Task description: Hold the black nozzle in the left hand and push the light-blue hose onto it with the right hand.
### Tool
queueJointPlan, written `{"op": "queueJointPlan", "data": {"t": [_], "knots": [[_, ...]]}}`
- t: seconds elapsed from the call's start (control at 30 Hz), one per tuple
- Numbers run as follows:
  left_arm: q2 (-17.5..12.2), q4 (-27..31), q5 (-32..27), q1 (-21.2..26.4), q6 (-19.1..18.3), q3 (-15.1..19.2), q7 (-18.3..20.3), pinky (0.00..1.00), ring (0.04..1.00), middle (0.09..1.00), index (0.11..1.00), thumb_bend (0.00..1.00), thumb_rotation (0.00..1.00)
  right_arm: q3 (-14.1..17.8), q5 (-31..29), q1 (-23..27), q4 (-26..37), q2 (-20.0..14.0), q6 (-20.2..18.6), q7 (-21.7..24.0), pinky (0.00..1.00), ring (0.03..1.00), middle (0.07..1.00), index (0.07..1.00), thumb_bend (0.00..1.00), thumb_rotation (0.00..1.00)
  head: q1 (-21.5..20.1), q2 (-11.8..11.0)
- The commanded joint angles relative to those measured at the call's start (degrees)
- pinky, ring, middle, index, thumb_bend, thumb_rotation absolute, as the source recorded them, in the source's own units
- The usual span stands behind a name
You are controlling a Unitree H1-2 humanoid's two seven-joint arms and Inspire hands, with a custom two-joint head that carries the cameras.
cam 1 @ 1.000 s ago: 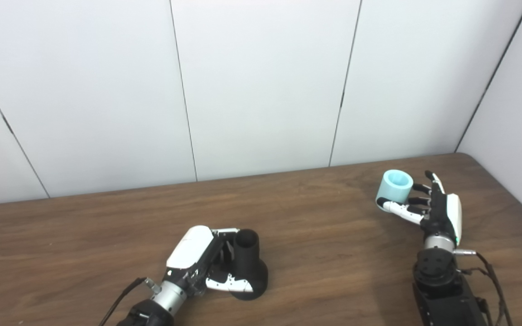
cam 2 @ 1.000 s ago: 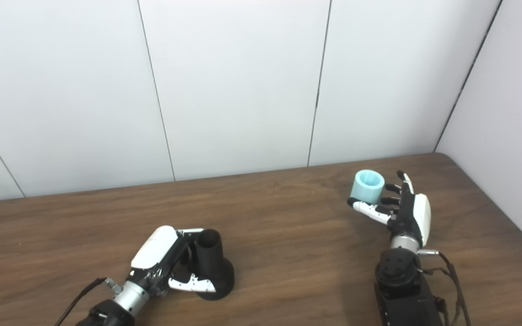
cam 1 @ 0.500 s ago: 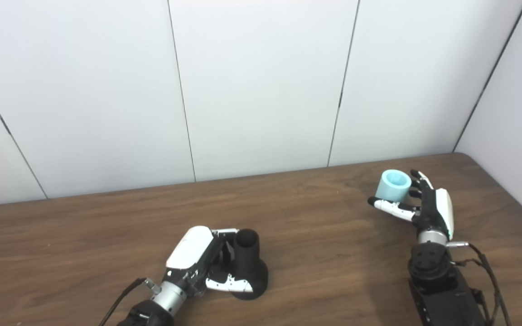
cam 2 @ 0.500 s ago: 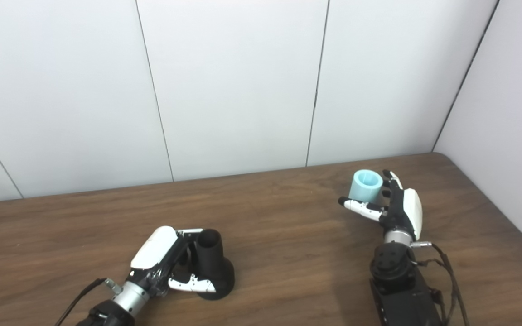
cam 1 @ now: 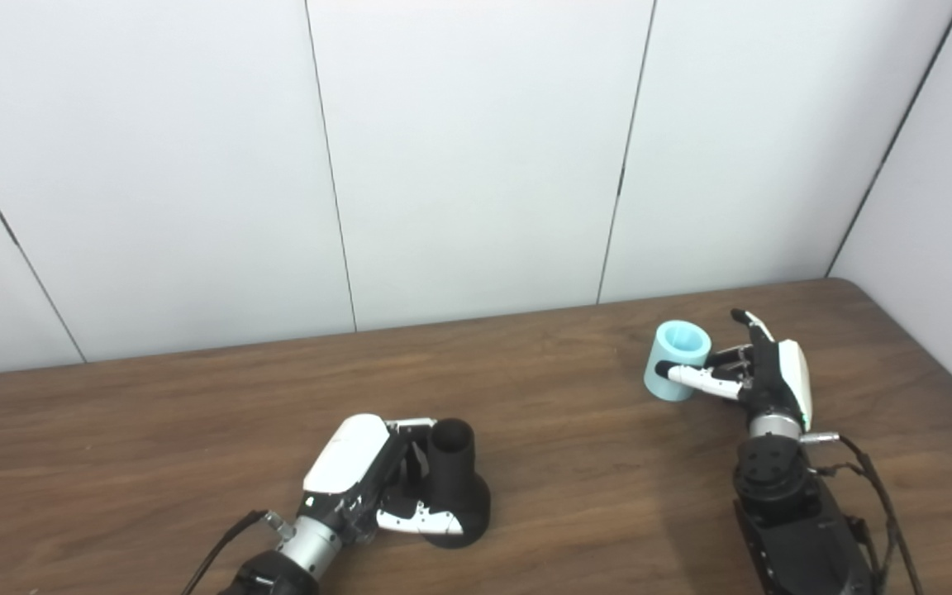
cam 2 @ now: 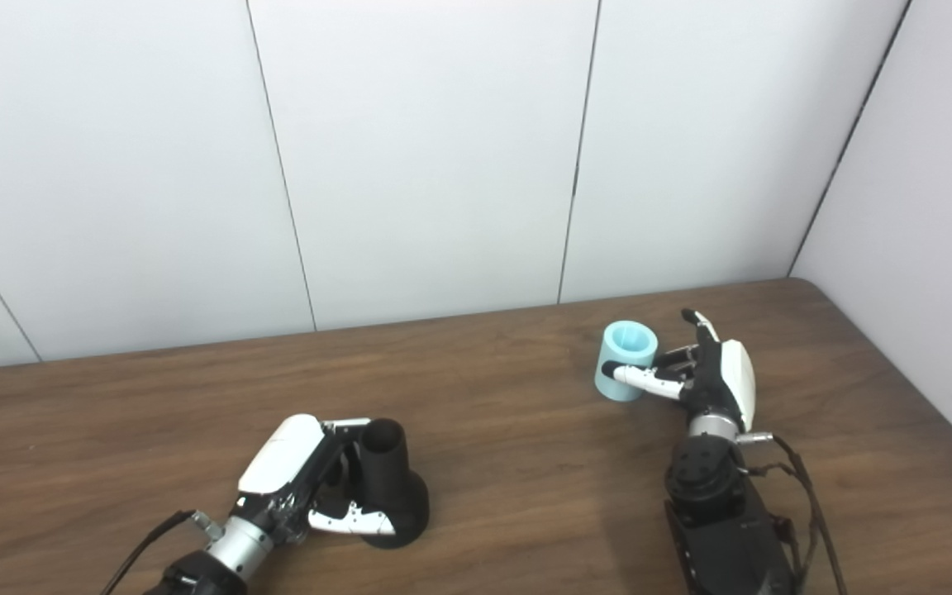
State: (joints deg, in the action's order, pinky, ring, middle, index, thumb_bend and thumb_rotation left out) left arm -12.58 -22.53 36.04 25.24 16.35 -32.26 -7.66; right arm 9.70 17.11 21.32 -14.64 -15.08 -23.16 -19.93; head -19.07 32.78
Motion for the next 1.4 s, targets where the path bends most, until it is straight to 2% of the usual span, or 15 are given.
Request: {"op": "queueJointPlan", "data": {"t": [0.0,0.07,0.1,0.13,0.17,0.23,0.3,0.37,0.47,0.7,0.8,1.1,1.17,1.27,1.37], "knots": [[-1.64,-4.29,3.64,-8.15,-5.51,-4.32,8.45,0.21,0.344,0.436,0.532,0.49,0.0,0.11,0.42,2.99,1.04,-1.76,2.68,-0.46,0.28,0.383,0.472,0.836,0.99,0.25,0.03,0.11],[-1.62,-4.27,3.56,-8.23,-5.52,-4.29,8.41,0.21,0.344,0.436,0.533,0.49,0.0,0.11,0.36,3.04,0.77,-1.77,3.08,-0.52,0.42,0.54,0.629,0.821,0.99,0.24,-0.02,0.15],[-1.63,-4.28,3.58,-8.26,-5.43,-4.3,8.31,0.21,0.344,0.438,0.533,0.49,0.0,-0.01,0.43,3.05,0.64,-1.84,3.18,-0.43,0.45,0.571,0.66,0.813,0.99,0.23,-0.07,0.16],[-1.64,-4.33,3.64,-8.27,-5.33,-4.32,8.17,0.22,0.344,0.439,0.534,0.49,0.0,-0.23,0.48,3.03,0.71,-1.92,3.06,-0.08,0.46,0.582,0.67,0.812,0.99,0.23,-0.07,0.16],[-1.66,-4.29,3.63,-8.32,-5.3,-4.3,8.1,0.22,0.347,0.44,0.534,0.49,0.0,-0.9,0.81,2.93,0.87,-2.25,2.79,0.7,0.37,0.484,0.576,0.816,0.99,0.23,-0.08,0.25],[-1.72,-4.12,3.64,-8.38,-5.33,-4.29,8.13,0.22,0.348,0.44,0.534,0.49,0.0,-2.77,1.85,2.85,1.18,-3.19,1.21,2.65,0.38,0.512,0.609,0.842,1.0,0.25,-0.02,0.33],[-1.76,-4.08,3.44,-8.43,-5.02,-4.24,8.09,0.21,0.346,0.434,0.531,0.49,0.0,-5.49,3.04,2.7,1.98,-4.6,-0.5,5.45,0.48,0.665,0.754,0.883,1.0,0.3,0.02,0.35],[-1.77,-4.11,3.35,-8.47,-4.88,-4.2,8.04,0.2,0.344,0.432,0.531,0.49,0.0,-7.28,3.7,2.54,2.63,-5.55,-1.25,7.38,0.66,0.834,0.896,0.921,1.0,0.33,0.04,0.35],[-1.78,-4.14,3.47,-8.43,-4.93,-4.27,8.07,0.21,0.345,0.434,0.53,0.49,0.0,-9.46,3.96,2.41,2.73,-6.27,-0.52,9.56,0.78,0.904,0.956,0.947,1.0,0.34,0.03,0.4],[-1.65,-4.2,3.77,-8.3,-5.45,-4.47,8.11,0.22,0.347,0.436,0.532,0.49,0.0,-11.58,4.55,2.08,1.97,-6.01,2.08,10.59,0.81,0.916,0.963,0.949,1.0,0.36,0.11,0.31],[-1.58,-4.16,3.73,-8.34,-5.72,-4.48,8.23,0.22,0.347,0.44,0.533,0.49,0.0,-12.27,4.72,2.02,2.11,-5.72,1.5,11.2,0.8,0.916,0.971,0.958,1.0,0.39,0.01,0.38],[-1.45,-4.47,3.78,-8.25,-5.38,-4.57,7.86,0.21,0.348,0.435,0.531,0.49,0.0,-13.42,5.8,2.28,2.42,-5.79,0.91,11.55,0.78,0.893,0.931,0.915,1.0,0.39,0.04,0.37],[-1.42,-4.6,3.73,-8.24,-5.11,-4.56,7.63,0.21,0.347,0.435,0.532,0.49,0.0,-13.51,5.64,2.32,2.7,-5.92,0.59,12.19,0.74,0.866,0.903,0.895,1.0,0.39,0.03,0.35],[-1.35,-4.58,3.51,-8.26,-5.07,-4.51,7.68,0.21,0.345,0.435,0.532,0.49,0.0,-13.0,4.82,2.36,2.26,-5.99,1.4,12.7,0.62,0.75,0.81,0.844,1.0,0.39,0.07,0.35],[-1.31,-4.38,3.51,-8.29,-5.45,-4.51,7.93,0.21,0.344,0.433,0.532,0.49,0.0,-11.38,2.76,2.37,1.85,-5.37,2.42,13.01,0.62,0.717,0.758,0.776,1.0,0.35,0.05,0.38]]}}
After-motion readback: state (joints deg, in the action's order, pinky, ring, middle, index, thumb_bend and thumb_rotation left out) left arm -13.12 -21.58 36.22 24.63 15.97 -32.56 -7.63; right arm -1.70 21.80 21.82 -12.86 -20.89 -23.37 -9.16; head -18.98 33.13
